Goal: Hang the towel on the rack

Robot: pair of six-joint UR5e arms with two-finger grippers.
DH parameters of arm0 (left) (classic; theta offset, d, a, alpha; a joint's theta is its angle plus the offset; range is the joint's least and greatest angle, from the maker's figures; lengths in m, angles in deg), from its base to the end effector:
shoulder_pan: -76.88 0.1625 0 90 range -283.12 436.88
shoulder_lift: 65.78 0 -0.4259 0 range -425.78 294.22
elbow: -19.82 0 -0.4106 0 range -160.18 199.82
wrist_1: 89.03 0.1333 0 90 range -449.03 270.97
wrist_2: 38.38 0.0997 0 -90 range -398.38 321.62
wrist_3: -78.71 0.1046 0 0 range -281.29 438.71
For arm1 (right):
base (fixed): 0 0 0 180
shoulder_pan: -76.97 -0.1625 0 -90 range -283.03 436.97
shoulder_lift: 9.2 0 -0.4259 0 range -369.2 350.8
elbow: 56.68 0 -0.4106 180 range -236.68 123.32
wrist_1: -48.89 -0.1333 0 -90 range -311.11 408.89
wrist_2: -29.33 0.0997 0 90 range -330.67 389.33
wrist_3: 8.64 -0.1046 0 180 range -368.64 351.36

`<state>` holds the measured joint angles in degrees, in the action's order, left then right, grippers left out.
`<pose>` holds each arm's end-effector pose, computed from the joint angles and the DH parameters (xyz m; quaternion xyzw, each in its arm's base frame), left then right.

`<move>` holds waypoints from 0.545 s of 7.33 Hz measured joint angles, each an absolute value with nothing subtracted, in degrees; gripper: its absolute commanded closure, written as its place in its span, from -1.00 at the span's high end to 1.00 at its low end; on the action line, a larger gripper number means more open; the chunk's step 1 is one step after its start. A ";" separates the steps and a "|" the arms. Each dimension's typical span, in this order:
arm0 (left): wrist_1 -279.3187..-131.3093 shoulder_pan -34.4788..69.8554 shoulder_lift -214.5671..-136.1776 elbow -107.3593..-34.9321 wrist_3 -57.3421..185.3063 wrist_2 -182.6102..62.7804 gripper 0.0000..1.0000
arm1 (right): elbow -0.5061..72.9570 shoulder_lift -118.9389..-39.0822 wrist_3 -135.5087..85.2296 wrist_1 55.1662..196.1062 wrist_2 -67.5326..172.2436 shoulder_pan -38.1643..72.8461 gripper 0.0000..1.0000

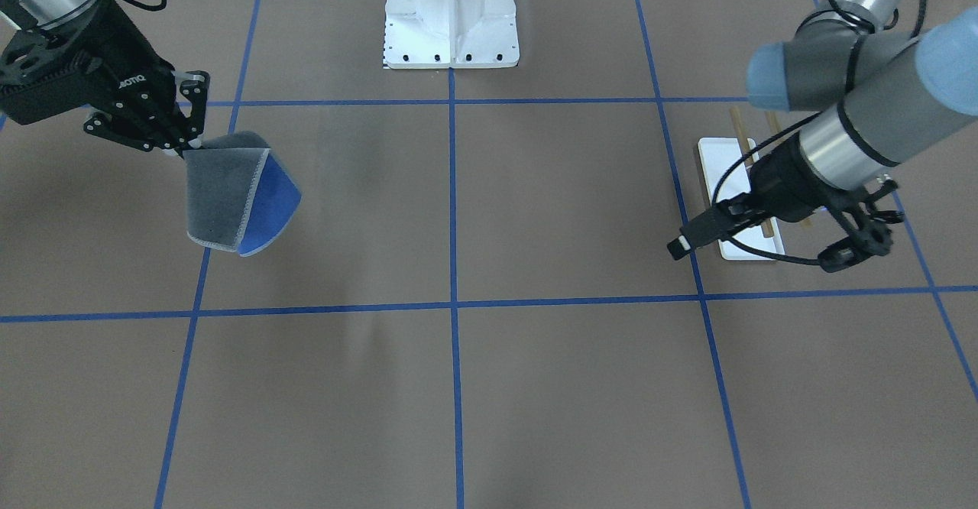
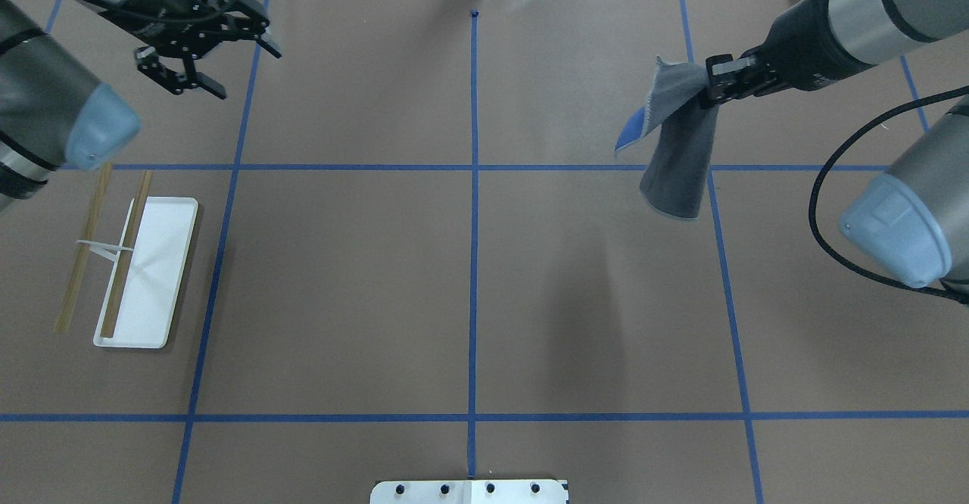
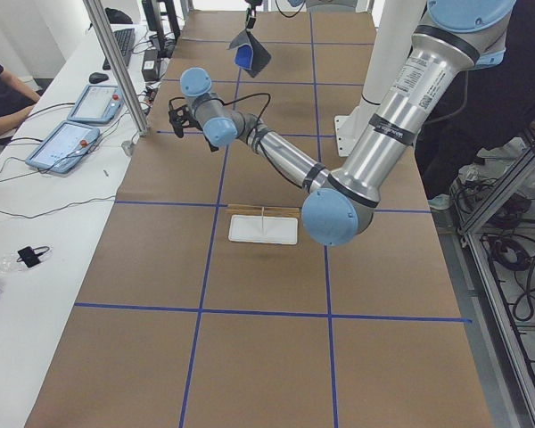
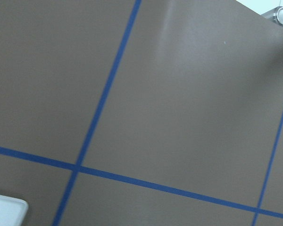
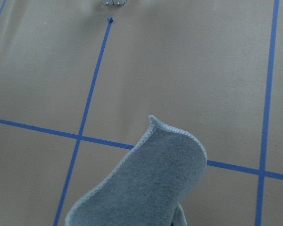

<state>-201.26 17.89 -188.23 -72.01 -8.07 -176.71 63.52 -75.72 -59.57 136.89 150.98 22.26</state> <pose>0.3035 -0.6119 0.2459 -0.0856 0.5561 -0.2046 0.8010 -0.2495 -0.4882 0.1902 0.1632 -0.4831 -0.0104 0.8602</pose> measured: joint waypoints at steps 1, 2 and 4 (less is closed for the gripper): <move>-202.27 20.99 -190.75 -72.02 -14.88 -174.42 0.96 | 64.78 -74.56 -64.67 136.76 147.34 25.05 -1.00; -203.80 23.79 -192.74 -72.01 -20.72 -172.04 0.96 | 65.85 -73.80 -68.30 136.72 143.66 28.02 -1.00; -206.63 27.41 -195.70 -72.02 -28.00 -169.99 0.96 | 66.90 -72.65 -71.04 136.69 138.31 33.06 -1.00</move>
<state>-206.63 27.41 -195.70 -72.02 -28.00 -169.99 66.90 -72.65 -71.04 136.69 138.31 33.06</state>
